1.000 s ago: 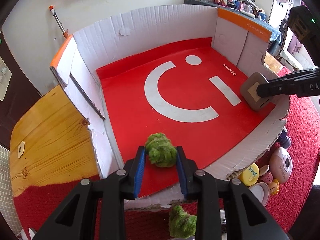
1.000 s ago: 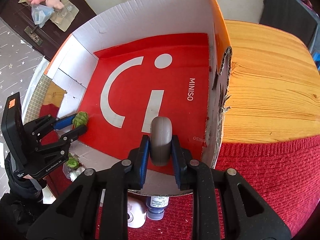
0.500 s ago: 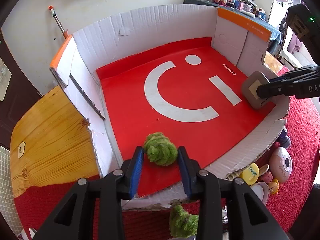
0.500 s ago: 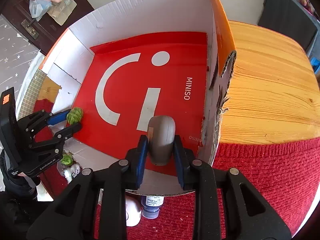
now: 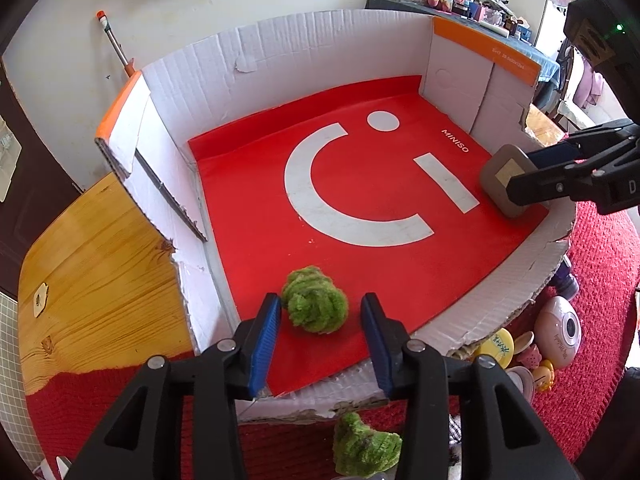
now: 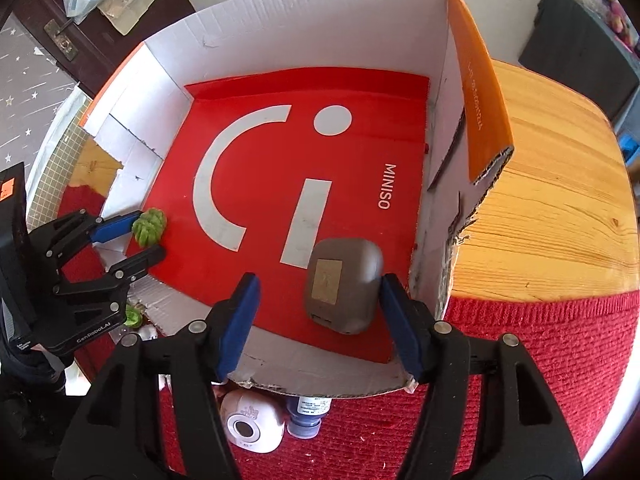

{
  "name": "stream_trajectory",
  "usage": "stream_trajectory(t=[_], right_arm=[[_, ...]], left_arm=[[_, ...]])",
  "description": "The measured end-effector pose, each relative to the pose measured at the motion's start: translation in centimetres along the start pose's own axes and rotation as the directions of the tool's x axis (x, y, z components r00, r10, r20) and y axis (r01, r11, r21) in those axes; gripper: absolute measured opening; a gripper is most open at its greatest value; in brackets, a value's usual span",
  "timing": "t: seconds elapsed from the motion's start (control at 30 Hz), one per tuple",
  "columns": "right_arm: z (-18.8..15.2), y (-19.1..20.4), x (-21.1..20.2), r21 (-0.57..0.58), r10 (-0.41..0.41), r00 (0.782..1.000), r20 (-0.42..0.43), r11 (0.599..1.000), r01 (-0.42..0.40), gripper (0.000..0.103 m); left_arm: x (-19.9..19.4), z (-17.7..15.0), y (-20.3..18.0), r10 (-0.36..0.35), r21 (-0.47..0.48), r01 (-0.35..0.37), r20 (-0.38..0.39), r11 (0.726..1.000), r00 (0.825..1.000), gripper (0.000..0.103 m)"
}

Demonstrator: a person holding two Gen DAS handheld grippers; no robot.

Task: Organize objects
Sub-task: 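Open the left gripper to drop the green ball while the right gripper releases the brown case, then withdraw both tools from the box back over the table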

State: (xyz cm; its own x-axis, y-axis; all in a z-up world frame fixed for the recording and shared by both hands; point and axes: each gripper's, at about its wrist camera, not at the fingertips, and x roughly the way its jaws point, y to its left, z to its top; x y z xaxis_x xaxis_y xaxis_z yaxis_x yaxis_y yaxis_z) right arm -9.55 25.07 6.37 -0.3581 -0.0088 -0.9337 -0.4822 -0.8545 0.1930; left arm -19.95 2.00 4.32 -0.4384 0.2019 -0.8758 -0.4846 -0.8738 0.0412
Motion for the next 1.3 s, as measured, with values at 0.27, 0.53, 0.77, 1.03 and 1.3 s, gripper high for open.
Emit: stream_trajectory(t=[0.27,0.53,0.77,1.03,1.3], right_arm=[[-0.1,0.9,0.6,-0.029,-0.074,0.997,-0.018,0.997,0.073,0.061],[0.0,1.9,1.4,-0.058,-0.174,0.984,-0.041,0.983,0.172,0.061],[-0.4,2.7,1.8,-0.084,-0.219,0.975,-0.049,0.973,0.214,0.069],[-1.0,2.8,0.7,-0.079,-0.213,0.977,-0.027,0.974,0.21,0.071],[-1.8,2.5,0.1,-0.069,-0.206,0.978,-0.013,0.976,0.205,0.073]], left_arm=[[0.0,0.1,0.1,-0.003,-0.005,0.003,0.001,1.0,1.0,0.046],[0.0,0.3,0.0,-0.007,-0.005,0.007,0.004,1.0,1.0,0.05],[-0.2,0.5,-0.2,-0.011,-0.006,0.011,0.018,1.0,1.0,0.061],[-0.9,0.3,0.2,-0.006,-0.028,0.007,0.036,1.0,0.999,0.066],[-1.9,-0.2,0.2,-0.004,-0.041,0.006,0.054,0.999,0.999,0.066]])
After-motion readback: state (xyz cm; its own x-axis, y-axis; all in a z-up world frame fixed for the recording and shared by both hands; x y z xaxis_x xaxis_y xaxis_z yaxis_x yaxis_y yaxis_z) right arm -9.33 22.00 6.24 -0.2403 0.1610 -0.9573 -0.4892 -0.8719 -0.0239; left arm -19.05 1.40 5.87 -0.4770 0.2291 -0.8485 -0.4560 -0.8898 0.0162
